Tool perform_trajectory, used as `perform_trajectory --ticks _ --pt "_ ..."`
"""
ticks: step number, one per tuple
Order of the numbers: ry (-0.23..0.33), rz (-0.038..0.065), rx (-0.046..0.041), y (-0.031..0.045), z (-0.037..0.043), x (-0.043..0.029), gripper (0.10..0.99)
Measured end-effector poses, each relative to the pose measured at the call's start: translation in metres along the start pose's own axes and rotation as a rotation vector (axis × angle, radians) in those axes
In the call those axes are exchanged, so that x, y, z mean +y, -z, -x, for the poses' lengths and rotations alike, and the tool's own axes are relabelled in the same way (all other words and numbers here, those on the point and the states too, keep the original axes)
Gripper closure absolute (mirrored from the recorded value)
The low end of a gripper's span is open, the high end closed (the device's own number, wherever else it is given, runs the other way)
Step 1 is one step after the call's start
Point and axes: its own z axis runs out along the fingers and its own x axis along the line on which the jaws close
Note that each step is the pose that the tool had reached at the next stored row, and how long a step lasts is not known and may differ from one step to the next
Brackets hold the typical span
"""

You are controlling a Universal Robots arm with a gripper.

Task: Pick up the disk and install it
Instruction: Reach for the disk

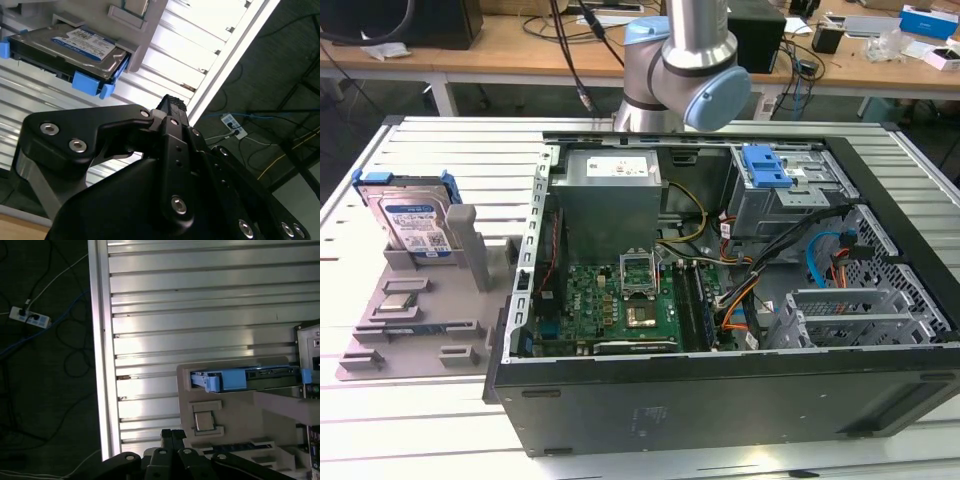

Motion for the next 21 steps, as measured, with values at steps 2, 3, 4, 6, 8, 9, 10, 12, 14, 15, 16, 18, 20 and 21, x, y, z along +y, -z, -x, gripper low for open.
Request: perform_trajectory --ticks 2,3,4,6,8,9,10,12,14,15,16,18,20,21 --pt "0.0 0.0 0.0001 -0.0001 0.0034 0.0003 0.98" --pt "0.0 0.0 0.0002 -0.0002 0.0067 0.0005 0.98" --pt "0.0 0.0 0.0002 -0.0003 0.0096 0.0007 0.98" --pt "0.0 0.0 0.0003 -0.0004 0.0132 0.001 0.98" --pt "0.0 -0.001 0.0005 -0.0006 0.0193 0.0014 0.98" --pt "0.0 -0.001 0.0005 -0.0007 0.0211 0.0016 0.98" --pt "0.0 -0.001 0.0007 -0.0009 0.0253 0.002 0.98" --pt "0.0 -0.001 0.0011 -0.001 0.0314 0.0025 0.98" --pt "0.0 -0.001 0.001 -0.0012 0.0353 0.0028 0.98" --pt "0.0 -0.001 0.001 -0.0012 0.0367 0.0029 0.98" --pt "0.0 -0.001 0.0011 -0.0012 0.0381 0.003 0.98" --pt "0.0 -0.001 0.0012 -0.0013 0.0414 0.0033 0.98" --pt "0.0 -0.001 0.0011 -0.0014 0.0442 0.0036 0.98" --pt "0.0 -0.001 0.0012 -0.0015 0.0456 0.0038 0.98"
